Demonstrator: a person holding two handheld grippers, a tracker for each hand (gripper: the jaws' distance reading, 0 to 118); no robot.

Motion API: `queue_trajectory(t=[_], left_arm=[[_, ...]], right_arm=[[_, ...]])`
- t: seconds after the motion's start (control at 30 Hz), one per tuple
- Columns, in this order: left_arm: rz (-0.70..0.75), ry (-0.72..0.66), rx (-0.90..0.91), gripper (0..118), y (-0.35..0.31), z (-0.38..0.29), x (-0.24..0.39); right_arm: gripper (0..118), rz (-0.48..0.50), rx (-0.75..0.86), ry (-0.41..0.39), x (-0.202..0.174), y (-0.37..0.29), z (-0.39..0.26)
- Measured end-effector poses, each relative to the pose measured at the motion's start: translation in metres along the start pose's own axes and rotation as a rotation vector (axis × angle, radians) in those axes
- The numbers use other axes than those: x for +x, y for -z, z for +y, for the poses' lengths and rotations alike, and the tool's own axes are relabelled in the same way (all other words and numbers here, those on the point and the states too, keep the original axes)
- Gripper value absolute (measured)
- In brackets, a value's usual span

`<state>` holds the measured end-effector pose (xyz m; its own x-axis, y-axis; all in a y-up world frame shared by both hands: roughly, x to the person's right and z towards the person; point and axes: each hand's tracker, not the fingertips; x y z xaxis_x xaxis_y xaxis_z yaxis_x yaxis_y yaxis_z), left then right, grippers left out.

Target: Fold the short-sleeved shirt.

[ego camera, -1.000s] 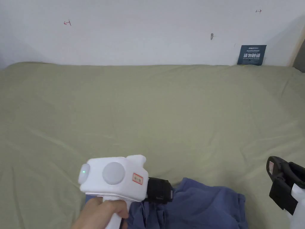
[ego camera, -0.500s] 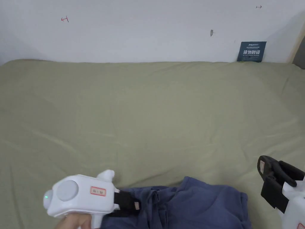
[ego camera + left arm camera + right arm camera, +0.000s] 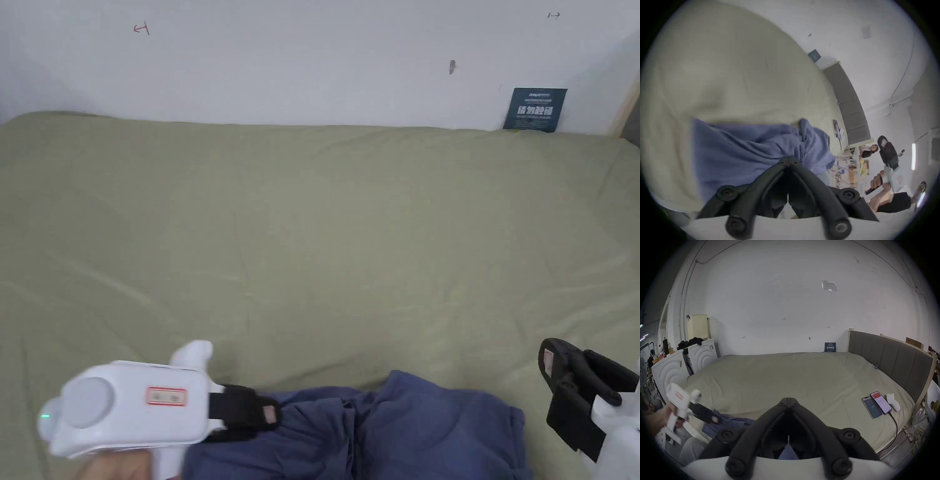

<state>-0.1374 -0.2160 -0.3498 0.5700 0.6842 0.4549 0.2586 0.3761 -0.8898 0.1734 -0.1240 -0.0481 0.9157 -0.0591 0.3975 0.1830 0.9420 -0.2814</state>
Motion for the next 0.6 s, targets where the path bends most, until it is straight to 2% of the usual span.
queue_trajectory(t=[0.1,0.17,0.33,0.37,0.4,0.43,0.47,0.6], left_arm=[[0.136,0.015,0.037,0,-0.048,-0.001,-0.02],[0.197,0.012,0.009,0,-0.052,-0.004,-0.039],[0.087,-0.055,-0.025,0,-0.039,-0.01,-0.07],[0.061,-0.065,-0.001,13,-0.035,-0.01,-0.079],[0.053,-0.062,-0.001,63,-0.033,-0.009,-0.081],[-0.002,-0.068,-0.006,105,-0.026,-0.008,-0.085],[-0.044,-0.083,-0.023,118,-0.017,-0.008,-0.087],[-0.146,-0.192,-0.064,117,0.002,-0.004,-0.098]], right_arm=[[1,0.015,0.006,-0.006,-0.007,0.001,0.001],[1,0.023,0.013,-0.007,-0.012,0.002,0.001],[1,0.041,0.003,-0.013,-0.022,0.004,0.0],[1,0.041,0.001,-0.021,-0.024,0.005,0.0],[1,0.042,-0.003,-0.026,-0.025,0.005,0.0],[1,0.043,-0.005,-0.03,-0.026,0.006,0.0],[1,0.043,-0.005,-0.031,-0.026,0.006,0.001],[1,0.038,-0.006,-0.034,-0.026,0.007,0.002]])
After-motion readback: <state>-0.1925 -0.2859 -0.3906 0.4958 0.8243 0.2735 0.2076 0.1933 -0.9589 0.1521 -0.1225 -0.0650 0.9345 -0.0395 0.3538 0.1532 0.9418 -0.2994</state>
